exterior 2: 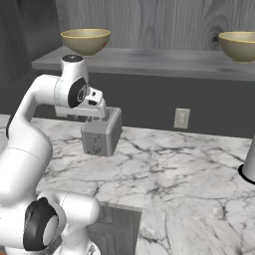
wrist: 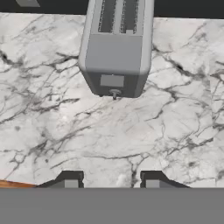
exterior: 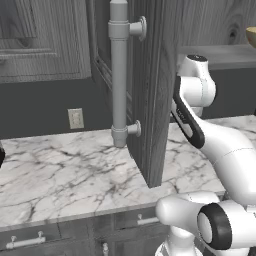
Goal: Pick both bowls and place them on the counter. Then place the banana in one bowl and place the eggplant in the other bowl.
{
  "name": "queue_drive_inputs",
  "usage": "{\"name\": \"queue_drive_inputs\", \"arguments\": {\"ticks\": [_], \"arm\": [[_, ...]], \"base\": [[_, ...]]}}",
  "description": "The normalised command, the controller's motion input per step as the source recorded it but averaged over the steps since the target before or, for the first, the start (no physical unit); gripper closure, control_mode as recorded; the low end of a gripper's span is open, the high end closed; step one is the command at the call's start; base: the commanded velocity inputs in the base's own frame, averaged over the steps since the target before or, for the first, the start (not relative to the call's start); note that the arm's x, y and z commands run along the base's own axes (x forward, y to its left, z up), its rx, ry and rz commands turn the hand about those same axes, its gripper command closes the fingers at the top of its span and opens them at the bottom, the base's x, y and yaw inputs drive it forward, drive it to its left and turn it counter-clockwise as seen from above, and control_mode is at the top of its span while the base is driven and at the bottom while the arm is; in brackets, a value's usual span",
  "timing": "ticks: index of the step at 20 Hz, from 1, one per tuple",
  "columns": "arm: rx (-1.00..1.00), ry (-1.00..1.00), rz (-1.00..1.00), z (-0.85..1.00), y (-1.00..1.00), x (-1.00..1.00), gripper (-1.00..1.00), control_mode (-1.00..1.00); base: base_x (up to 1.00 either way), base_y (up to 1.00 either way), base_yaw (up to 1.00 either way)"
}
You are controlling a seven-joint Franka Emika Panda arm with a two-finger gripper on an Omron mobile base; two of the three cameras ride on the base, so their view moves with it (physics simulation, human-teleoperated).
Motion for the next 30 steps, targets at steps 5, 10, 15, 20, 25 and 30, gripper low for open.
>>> {"name": "queue_drive_inputs", "arguments": {"ticks": [5, 10, 15, 20, 25, 30], "arm": [[0.05, -0.02, -0.08, 0.00, 0.00, -0.11, -1.00, -1.00], [0.31, -0.01, -0.33, 0.41, -0.26, -0.04, -1.00, -1.00], [0.31, -0.01, -0.37, 0.79, -0.13, -0.07, -1.00, -1.00], [0.25, -0.06, -0.30, 0.79, 0.02, -0.08, -1.00, -1.00], [0.16, -0.19, -0.27, 0.59, 0.01, -0.44, -1.00, -1.00], [0.04, -0.28, -0.22, 0.30, 0.00, -0.68, -1.00, -1.00]], "base": [[0.00, 0.00, 0.00], [0.00, 0.00, 0.00], [0.00, 0.00, 0.00], [0.00, 0.00, 0.00], [0.00, 0.00, 0.00], [0.00, 0.00, 0.00]]}}
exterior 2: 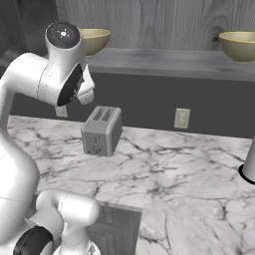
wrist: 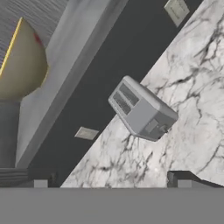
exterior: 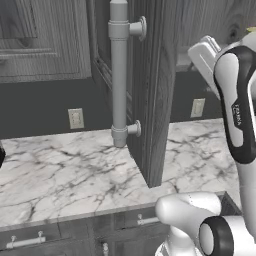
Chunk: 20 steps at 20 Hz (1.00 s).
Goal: Pick both bowls and place them on the counter. Then place the banana in one bowl and place the eggplant in the other bowl.
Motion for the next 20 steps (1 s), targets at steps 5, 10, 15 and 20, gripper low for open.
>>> {"name": "queue_drive_inputs", "arguments": {"ticks": [5, 10, 15, 20], "arm": [[0.00, 0.01, -0.09, -0.02, 0.01, 0.02, -1.00, -1.00], [0.00, 0.02, 0.04, 0.36, 0.00, 0.21, -1.00, -1.00], [0.00, -0.03, 0.11, 0.66, 0.00, 0.04, -1.00, -1.00], [0.00, 0.00, 0.09, 0.22, 0.02, 0.31, -1.00, -1.00]], "base": [[0.00, 0.00, 0.00], [0.00, 0.00, 0.00], [0.00, 0.00, 0.00], [0.00, 0.00, 0.00]]}}
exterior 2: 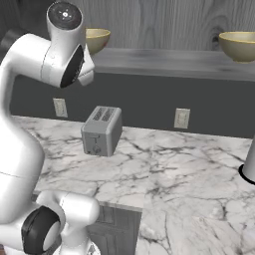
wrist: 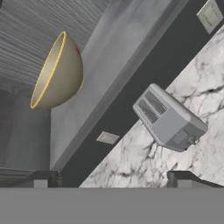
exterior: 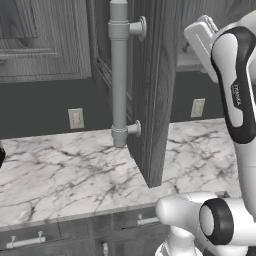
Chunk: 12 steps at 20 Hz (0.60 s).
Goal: Pick both bowls and place them on the counter. Then place the banana in one bowl and place the eggplant in the other bowl.
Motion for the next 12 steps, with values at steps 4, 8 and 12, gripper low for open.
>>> {"name": "queue_drive_inputs", "arguments": {"ticks": [4, 8, 12], "arm": [[0.00, 0.00, 0.01, 0.00, 0.26, 0.45, -1.00, -1.00], [0.00, -0.03, 0.00, 0.00, 0.31, 0.38, -1.00, -1.00], [0.00, -0.06, 0.00, 0.00, 0.24, 0.27, -1.00, -1.00]], "base": [[0.00, 0.00, 0.00], [0.00, 0.00, 0.00], [0.00, 0.00, 0.00]]}}
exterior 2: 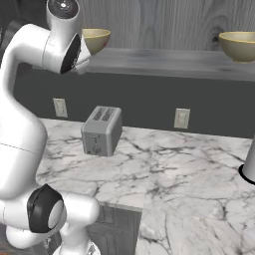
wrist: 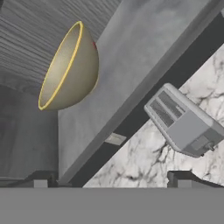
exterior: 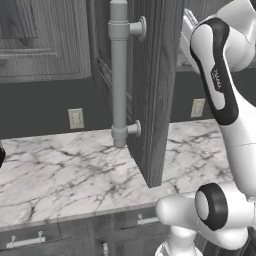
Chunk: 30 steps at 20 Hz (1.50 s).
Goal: Pick both bowls and place them on the counter. Then place the banana in one bowl and place the eggplant in the other bowl.
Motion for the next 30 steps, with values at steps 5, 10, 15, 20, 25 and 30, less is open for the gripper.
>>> {"name": "queue_drive_inputs", "arguments": {"ticks": [5, 10, 15, 20, 25, 30], "arm": [[0.00, -0.03, -0.01, 0.00, 0.03, 0.34, -1.00, -1.00], [0.00, 0.00, -0.06, 0.00, 0.00, 0.53, -1.00, -1.00], [0.00, 0.01, -0.05, 0.12, 0.00, 0.53, -1.00, -1.00], [0.00, 0.04, -0.02, 0.07, 0.02, 0.43, -1.00, -1.00], [-0.01, 0.05, 0.00, 0.00, 0.01, 0.33, -1.00, -1.00], [0.00, 0.03, 0.00, 0.00, 0.01, 0.38, -1.00, -1.00]], "base": [[0.00, 0.00, 0.00], [0.00, 0.00, 0.00], [0.00, 0.00, 0.00], [0.00, 0.00, 0.00], [0.00, 0.00, 0.00], [0.00, 0.00, 0.00]]}}
